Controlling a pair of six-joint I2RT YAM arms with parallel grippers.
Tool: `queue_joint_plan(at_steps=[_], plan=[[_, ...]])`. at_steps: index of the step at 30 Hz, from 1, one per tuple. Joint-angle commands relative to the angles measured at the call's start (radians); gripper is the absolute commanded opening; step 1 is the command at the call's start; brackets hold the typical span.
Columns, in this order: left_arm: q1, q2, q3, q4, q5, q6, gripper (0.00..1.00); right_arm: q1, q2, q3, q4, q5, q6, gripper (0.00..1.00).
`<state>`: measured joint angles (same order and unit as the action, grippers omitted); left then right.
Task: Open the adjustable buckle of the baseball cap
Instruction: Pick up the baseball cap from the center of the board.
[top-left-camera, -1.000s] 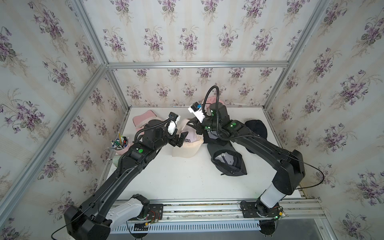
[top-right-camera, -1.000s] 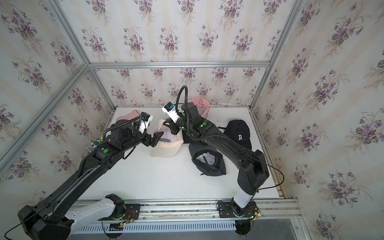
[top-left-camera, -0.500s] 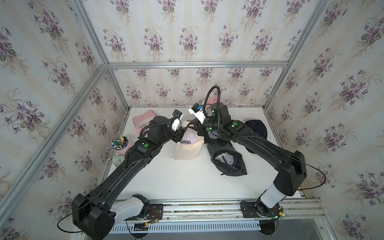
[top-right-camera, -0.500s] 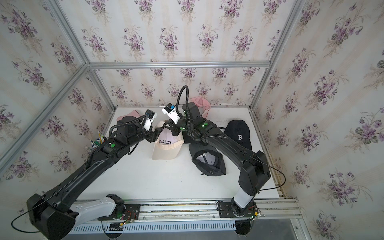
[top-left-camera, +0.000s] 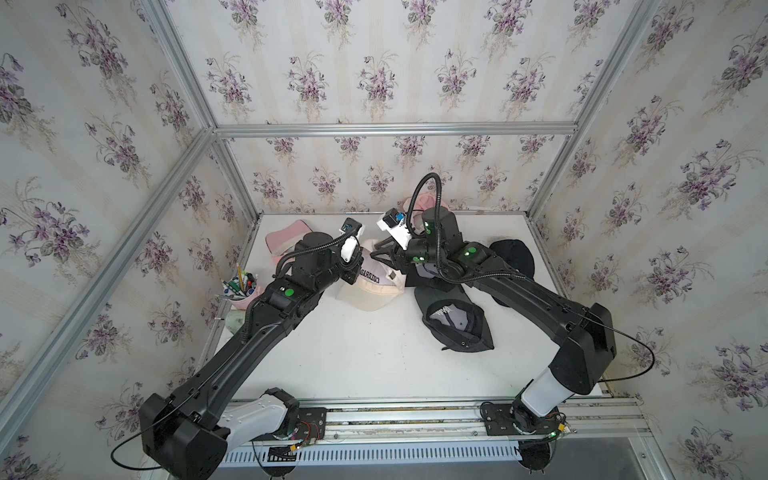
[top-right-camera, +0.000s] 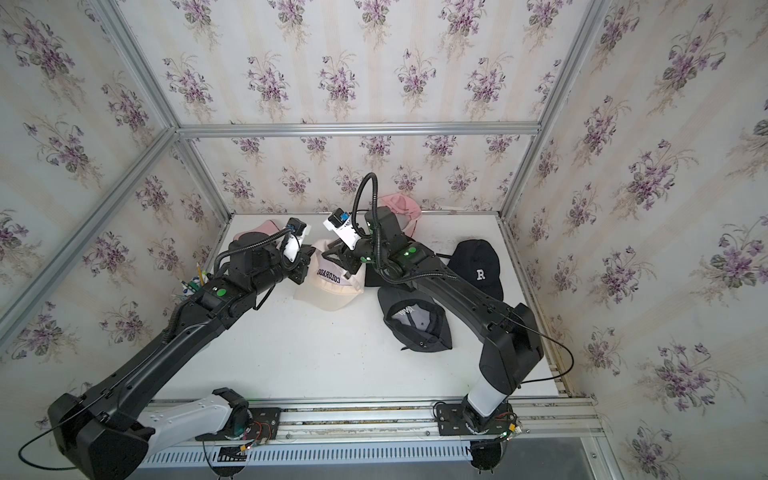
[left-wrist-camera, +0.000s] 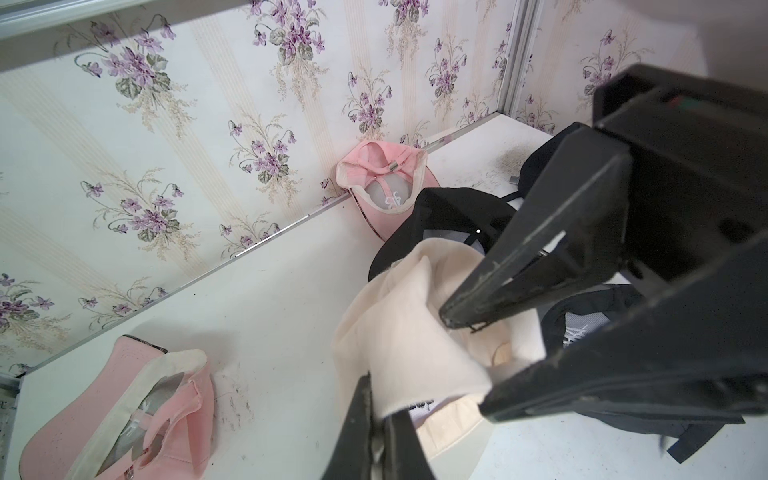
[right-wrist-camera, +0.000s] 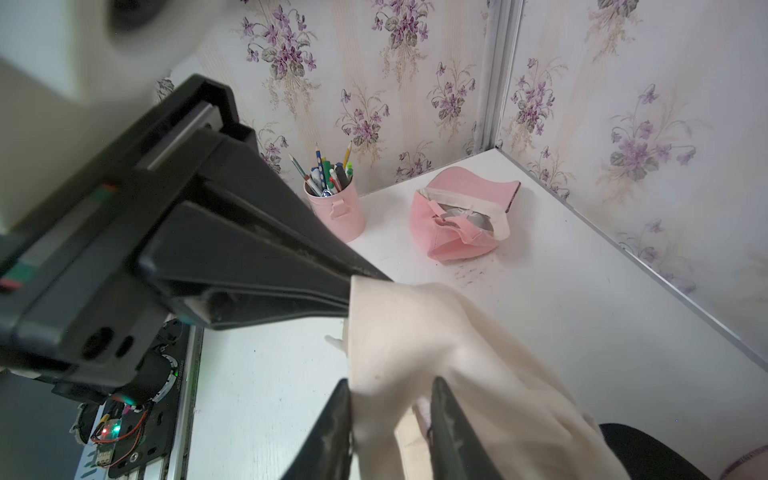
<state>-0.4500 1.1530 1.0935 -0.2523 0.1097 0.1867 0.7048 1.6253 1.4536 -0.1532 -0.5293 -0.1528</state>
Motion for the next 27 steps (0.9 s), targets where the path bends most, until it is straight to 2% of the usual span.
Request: queue_joint_plan(at_steps=[1, 5, 8, 13, 15, 16, 20, 27], plan=[[0.002, 0.002, 0.028, 0.001, -0.024, -0.06, 0.02, -0.006, -0.041, -0.044, 0.067, 0.048, -0.016, 0.43], [0.004, 0.017, 0.078, -0.045, -0.033, -0.147, 0.0, -0.029, -0.115, -0.157, 0.15, 0.096, -0.014, 0.51], [0.005, 0.025, 0.114, -0.069, -0.03, -0.214, 0.0, -0.033, -0.196, -0.3, 0.261, 0.131, -0.018, 0.54], [0.007, 0.044, 0.181, -0.121, -0.03, -0.315, 0.0, -0.026, -0.32, -0.596, 0.556, 0.193, -0.01, 0.63], [0.008, 0.054, 0.209, -0.145, -0.031, -0.342, 0.0, 0.003, -0.349, -0.688, 0.667, 0.24, -0.039, 0.7], [0.009, 0.061, 0.225, -0.158, -0.033, -0.357, 0.0, 0.028, -0.353, -0.723, 0.719, 0.285, -0.066, 0.7], [0.013, 0.087, 0.286, -0.208, -0.022, -0.393, 0.0, 0.106, -0.319, -0.755, 0.81, 0.441, -0.154, 0.71], [0.014, 0.094, 0.325, -0.223, 0.032, -0.45, 0.0, 0.142, -0.21, -0.769, 1.069, 0.756, -0.206, 0.69]])
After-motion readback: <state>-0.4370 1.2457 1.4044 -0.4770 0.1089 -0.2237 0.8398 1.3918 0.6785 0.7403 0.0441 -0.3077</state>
